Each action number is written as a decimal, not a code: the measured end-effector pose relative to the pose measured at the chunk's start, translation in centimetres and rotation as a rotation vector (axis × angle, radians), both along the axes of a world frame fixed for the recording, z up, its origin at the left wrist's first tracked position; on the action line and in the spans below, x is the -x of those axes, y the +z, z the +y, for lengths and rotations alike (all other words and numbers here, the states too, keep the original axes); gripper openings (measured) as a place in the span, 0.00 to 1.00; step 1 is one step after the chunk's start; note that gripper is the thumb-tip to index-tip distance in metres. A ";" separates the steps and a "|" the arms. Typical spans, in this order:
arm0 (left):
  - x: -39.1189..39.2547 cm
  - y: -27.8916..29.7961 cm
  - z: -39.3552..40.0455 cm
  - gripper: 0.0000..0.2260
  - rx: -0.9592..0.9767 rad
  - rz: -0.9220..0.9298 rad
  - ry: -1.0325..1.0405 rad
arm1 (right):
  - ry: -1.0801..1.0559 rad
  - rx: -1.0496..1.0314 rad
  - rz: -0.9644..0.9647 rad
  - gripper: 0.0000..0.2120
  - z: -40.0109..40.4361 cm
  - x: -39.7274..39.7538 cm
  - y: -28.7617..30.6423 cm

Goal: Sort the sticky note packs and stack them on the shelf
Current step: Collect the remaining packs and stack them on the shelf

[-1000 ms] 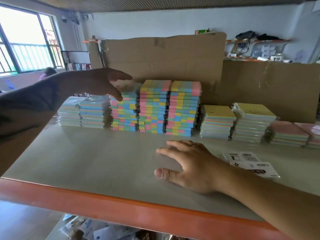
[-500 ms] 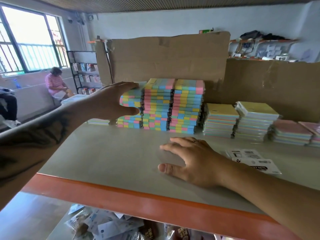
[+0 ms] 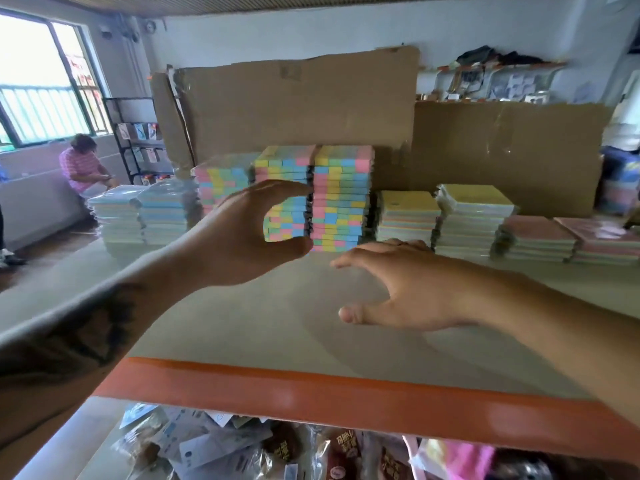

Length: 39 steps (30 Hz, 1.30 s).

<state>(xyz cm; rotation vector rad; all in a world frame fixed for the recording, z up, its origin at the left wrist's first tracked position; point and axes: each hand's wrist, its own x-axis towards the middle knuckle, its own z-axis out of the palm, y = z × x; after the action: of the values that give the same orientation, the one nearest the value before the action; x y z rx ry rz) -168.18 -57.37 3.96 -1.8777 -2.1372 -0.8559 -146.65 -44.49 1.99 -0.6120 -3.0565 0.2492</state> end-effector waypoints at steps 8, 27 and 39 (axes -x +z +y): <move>-7.5 -2.7 4.6 0.30 0.313 -0.015 -0.152 | -0.117 0.121 0.043 0.31 5.2 -7.2 0.3; -9.8 -4.5 6.3 0.06 0.067 -0.503 -0.315 | -0.155 0.703 0.622 0.23 5.8 -8.5 -1.0; -9.2 -3.6 5.5 0.13 0.139 -0.913 -0.333 | 0.075 -0.210 0.571 0.36 4.7 -8.0 -2.4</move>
<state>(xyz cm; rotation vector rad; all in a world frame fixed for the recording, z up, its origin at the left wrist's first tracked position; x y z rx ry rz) -158.97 -51.86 0.38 -2.2153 -2.3690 -1.9943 -138.60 -39.83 -0.43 -0.3383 -2.5107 0.0803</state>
